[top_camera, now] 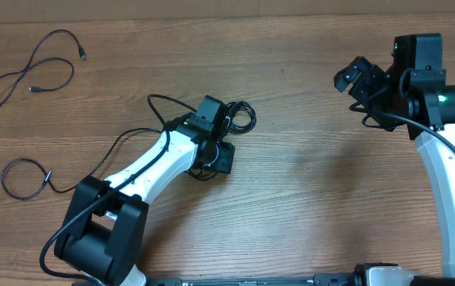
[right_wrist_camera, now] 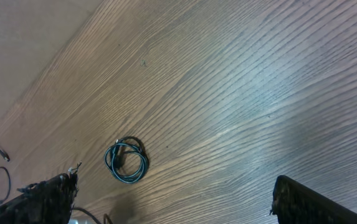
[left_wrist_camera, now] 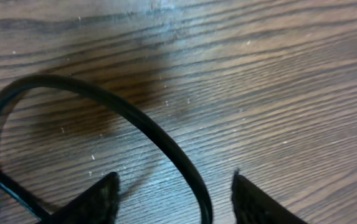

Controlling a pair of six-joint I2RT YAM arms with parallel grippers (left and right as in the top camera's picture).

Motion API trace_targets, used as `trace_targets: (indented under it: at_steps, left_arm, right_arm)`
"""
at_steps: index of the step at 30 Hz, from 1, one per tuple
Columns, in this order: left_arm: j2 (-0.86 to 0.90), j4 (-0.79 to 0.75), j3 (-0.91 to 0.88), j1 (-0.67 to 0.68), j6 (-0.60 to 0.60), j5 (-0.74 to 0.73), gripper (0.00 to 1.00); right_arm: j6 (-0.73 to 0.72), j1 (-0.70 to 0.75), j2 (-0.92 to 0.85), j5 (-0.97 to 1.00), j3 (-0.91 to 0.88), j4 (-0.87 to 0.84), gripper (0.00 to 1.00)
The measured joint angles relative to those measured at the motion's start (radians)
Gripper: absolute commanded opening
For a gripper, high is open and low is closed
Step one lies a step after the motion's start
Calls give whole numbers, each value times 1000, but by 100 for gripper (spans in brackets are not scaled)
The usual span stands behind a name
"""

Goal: Untangle cables

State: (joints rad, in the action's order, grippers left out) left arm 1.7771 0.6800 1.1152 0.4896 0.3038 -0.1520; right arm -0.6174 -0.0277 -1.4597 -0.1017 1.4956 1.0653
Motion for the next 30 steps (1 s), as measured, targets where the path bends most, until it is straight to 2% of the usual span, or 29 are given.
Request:
trace_targets:
  at_steps: [1, 7, 8, 11, 13, 22, 25, 30]
  left_arm:
    - [4, 0, -1, 0, -8, 0, 39]
    - [5, -1, -2, 0, -37, 0, 6]
    - [6, -1, -2, 0, -45, 5, 4]
    - [6, 21, 0, -4, -49, 31, 4]
    - [9, 126, 40, -26, -49, 37, 4]
    - [10, 550, 462, -235, -44, 44, 4]
    - [9, 687, 571, -298, 13, 65, 4]
    - [-27, 728, 607, -441, 153, 135, 4]
  right_arm:
    - [0, 0, 0, 0, 0, 0, 100]
    - [0, 0, -14, 0, 0, 3, 100]
    - [0, 0, -18, 0, 0, 3, 100]
    - [0, 0, -35, 0, 0, 9, 100]
    - [0, 0, -39, 0, 0, 9, 100]
    - [0, 0, -39, -3, 0, 12, 100]
    - [0, 0, -39, -3, 0, 12, 100]
    - [0, 0, -39, -3, 0, 13, 100]
